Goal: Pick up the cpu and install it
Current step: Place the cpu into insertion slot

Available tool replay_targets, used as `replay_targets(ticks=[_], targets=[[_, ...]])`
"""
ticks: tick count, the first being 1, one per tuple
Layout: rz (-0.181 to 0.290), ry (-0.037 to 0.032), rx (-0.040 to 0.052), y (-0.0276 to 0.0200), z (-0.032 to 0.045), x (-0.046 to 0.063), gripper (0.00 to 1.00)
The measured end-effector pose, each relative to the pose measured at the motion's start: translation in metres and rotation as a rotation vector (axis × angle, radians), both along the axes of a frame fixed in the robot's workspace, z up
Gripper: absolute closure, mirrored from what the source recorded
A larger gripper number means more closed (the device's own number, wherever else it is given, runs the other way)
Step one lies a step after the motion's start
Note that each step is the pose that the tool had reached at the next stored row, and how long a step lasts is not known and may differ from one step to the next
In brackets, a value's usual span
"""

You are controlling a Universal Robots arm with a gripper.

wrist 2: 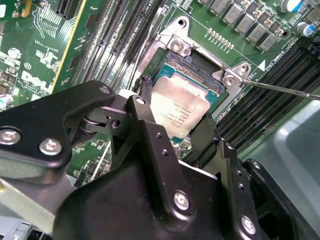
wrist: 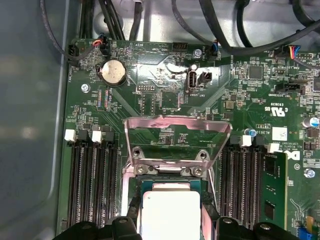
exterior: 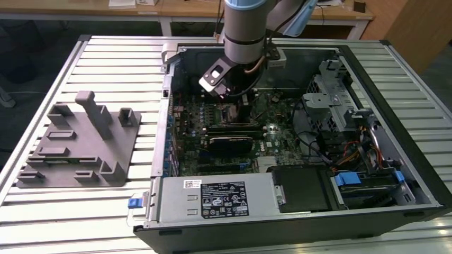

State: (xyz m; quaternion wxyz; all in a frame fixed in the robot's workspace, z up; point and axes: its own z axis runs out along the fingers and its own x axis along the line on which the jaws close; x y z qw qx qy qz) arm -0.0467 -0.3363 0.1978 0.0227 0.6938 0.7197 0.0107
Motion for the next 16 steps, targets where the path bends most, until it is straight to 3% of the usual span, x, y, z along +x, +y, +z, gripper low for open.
replay_targets(ticks=[16], targets=[[0.000, 0.0000, 0.0000, 0.0009, -0.0053, -0.0027, 0.45]])
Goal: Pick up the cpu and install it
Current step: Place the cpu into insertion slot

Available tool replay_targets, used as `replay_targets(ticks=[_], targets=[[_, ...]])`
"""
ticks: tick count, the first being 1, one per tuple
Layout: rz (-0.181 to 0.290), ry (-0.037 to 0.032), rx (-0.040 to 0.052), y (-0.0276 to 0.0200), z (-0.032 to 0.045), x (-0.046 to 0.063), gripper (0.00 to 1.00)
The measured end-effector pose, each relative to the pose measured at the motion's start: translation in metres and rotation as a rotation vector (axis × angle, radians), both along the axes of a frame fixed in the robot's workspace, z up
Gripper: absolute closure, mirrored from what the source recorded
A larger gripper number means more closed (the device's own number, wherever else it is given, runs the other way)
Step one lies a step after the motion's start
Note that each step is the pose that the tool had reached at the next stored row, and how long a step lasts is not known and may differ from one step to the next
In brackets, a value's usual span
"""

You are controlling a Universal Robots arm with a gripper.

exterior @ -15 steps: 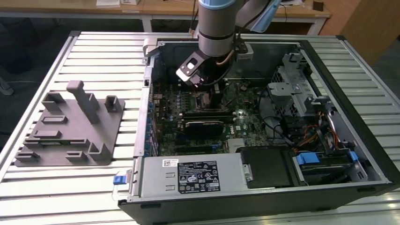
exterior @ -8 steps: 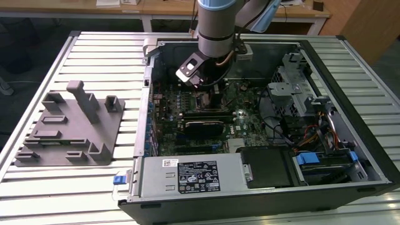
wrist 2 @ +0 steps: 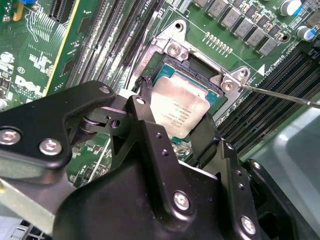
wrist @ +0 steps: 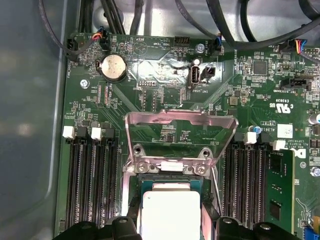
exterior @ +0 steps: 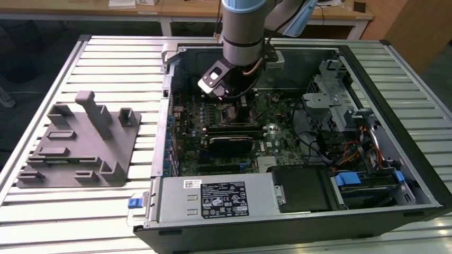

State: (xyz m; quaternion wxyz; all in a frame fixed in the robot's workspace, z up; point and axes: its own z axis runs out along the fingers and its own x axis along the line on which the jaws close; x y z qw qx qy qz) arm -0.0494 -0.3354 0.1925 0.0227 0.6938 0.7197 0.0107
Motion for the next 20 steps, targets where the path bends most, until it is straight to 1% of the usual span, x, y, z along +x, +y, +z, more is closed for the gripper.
replay_targets(ticks=[9, 20], targets=[[0.000, 0.0004, -0.0006, 0.0000, -0.0016, -0.0006, 0.45], [0.000, -0.0006, 0.0008, 0.0003, -0.0022, -0.0004, 0.45]])
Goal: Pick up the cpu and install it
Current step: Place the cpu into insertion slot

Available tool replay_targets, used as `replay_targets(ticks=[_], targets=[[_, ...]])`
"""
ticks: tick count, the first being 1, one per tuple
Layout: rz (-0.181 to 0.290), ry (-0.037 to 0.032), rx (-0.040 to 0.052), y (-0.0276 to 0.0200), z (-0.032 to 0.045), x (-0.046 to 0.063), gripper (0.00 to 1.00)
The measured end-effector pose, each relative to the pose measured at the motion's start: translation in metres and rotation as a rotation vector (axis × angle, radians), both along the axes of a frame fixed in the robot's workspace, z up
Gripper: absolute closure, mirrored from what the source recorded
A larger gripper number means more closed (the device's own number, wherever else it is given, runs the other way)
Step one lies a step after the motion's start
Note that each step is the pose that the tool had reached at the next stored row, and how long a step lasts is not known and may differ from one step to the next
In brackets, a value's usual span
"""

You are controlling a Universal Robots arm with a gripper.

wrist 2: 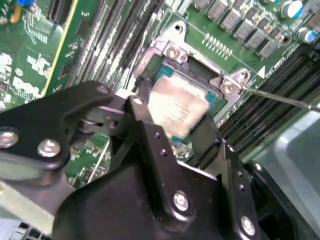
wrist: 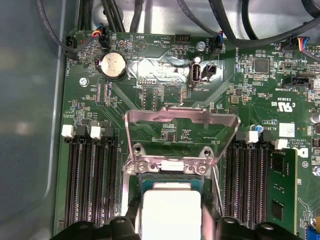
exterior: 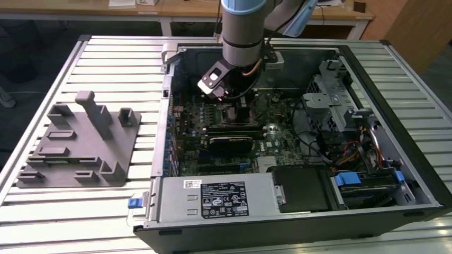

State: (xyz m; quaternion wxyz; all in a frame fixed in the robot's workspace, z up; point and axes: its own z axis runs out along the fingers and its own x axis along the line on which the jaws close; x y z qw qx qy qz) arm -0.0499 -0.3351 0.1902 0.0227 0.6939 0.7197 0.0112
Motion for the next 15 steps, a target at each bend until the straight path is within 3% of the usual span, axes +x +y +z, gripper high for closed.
replay_targets(ticks=[1, 15], targets=[[0.000, 0.0002, -0.0002, 0.0000, 0.0000, 0.0000, 0.39], [0.000, 0.0006, -0.0007, -0.0001, 0.0061, -0.0001, 0.39]])
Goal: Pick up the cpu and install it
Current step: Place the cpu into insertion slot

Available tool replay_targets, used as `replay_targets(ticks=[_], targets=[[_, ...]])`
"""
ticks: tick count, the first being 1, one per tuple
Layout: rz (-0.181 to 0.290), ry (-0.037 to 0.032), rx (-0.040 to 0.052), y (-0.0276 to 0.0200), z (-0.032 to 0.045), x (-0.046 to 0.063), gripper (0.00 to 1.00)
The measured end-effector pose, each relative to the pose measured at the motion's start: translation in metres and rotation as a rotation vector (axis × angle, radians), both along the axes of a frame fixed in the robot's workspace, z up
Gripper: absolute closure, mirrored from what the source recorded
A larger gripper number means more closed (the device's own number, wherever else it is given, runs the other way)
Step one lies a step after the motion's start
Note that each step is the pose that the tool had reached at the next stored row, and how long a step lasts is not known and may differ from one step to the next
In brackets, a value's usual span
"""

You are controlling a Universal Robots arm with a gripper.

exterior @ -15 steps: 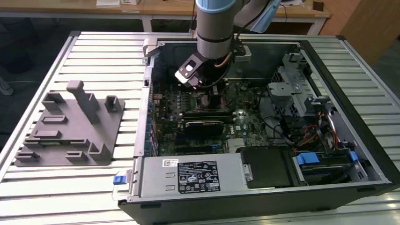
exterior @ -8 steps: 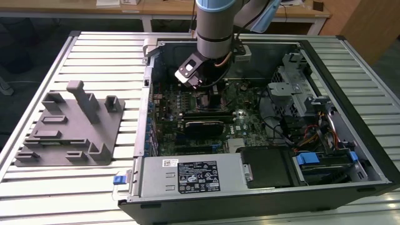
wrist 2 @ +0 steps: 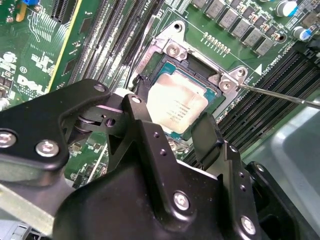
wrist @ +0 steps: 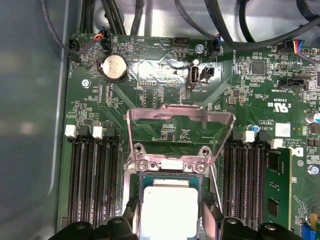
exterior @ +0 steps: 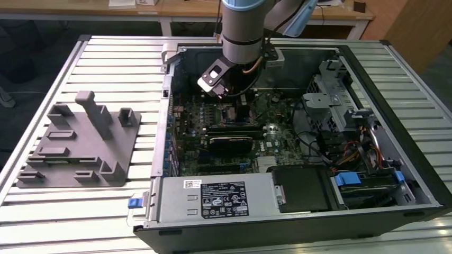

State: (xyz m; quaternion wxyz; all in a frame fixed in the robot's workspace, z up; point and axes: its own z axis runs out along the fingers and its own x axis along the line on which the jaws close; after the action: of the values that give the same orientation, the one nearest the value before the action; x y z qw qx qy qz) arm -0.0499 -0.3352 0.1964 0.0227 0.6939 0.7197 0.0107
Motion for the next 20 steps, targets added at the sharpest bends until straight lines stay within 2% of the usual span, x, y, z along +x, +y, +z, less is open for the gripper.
replay_targets(ticks=[12, 20], targets=[[0.000, 0.0002, -0.0004, -0.0001, 0.0005, 0.0000, 0.39], [0.000, 0.0000, -0.0001, 0.0000, 0.0090, 0.0000, 0.39]])
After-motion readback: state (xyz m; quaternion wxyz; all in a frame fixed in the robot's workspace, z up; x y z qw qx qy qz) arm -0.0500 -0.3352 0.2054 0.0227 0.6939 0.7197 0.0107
